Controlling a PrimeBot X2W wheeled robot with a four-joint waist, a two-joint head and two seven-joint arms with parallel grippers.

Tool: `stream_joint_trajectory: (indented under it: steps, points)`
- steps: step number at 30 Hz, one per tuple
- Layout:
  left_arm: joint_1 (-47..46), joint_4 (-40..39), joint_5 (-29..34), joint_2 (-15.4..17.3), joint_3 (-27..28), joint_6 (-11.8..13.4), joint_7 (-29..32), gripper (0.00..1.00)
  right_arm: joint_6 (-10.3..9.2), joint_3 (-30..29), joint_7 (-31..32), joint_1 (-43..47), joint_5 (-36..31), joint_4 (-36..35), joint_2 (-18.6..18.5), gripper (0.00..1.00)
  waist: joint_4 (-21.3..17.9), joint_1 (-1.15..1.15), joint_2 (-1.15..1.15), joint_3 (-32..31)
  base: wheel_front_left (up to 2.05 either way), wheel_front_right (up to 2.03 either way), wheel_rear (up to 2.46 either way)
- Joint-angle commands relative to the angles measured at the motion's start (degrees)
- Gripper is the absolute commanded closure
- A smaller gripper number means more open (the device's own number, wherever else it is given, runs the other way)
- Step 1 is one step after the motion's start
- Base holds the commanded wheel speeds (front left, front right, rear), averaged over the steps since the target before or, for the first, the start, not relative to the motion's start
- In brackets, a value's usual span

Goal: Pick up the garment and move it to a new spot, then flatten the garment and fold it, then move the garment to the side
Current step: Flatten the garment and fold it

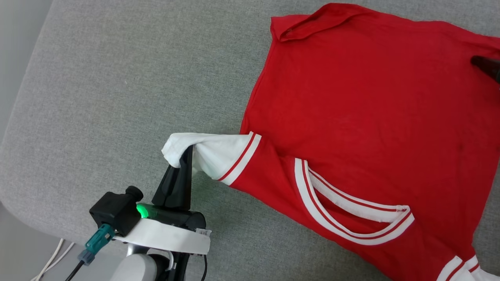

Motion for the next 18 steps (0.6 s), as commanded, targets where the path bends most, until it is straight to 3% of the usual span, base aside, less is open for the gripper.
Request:
stream_joint_trajectory:
  steps: [1, 2, 3, 11, 18]
  points:
    - [-1.26, 0.33, -0.18, -0.36, 0.19, -0.25, -0.38, 1.0, -0.06, 0.47, 2.52, 3.33, 0.17, 3.55, 2.0, 0.0, 0.1, -0.01, 0.0, 0.11, 0.0, 0.0, 0.0]
    - [-1.32, 0.63, -0.1, -0.47, 0.25, -0.46, -0.49, 1.0, -0.06, 0.29, 3.77, 3.65, 0.27, 4.34, 2.45, 0.7, 0.13, -0.01, 0.0, 0.0, 0.0, 0.0, 0.0]
    - [-1.28, 0.94, -0.02, -0.54, 0.34, -0.51, -0.6, 1.0, -0.06, 0.09, 4.81, 3.8, 0.36, 4.84, 2.75, 1.0, 0.15, -0.01, 0.0, -0.13, 0.0, 0.0, 0.0]
    - [-0.71, 3.42, -0.02, -0.59, 0.78, -1.42, -0.82, 1.0, -0.05, -1.02, 6.17, 2.37, -1.68, 3.73, 0.67, 1.0, 0.29, -0.01, 0.0, -3.79, 0.0, 0.0, 0.0]
    - [2.22, 5.56, -0.54, 0.54, 2.49, -0.58, -0.89, 1.0, -0.05, 4.73, 5.38, 4.81, -1.81, -2.08, -2.5, 1.0, -2.71, -0.01, 0.0, -10.45, 0.0, 0.0, 0.0]
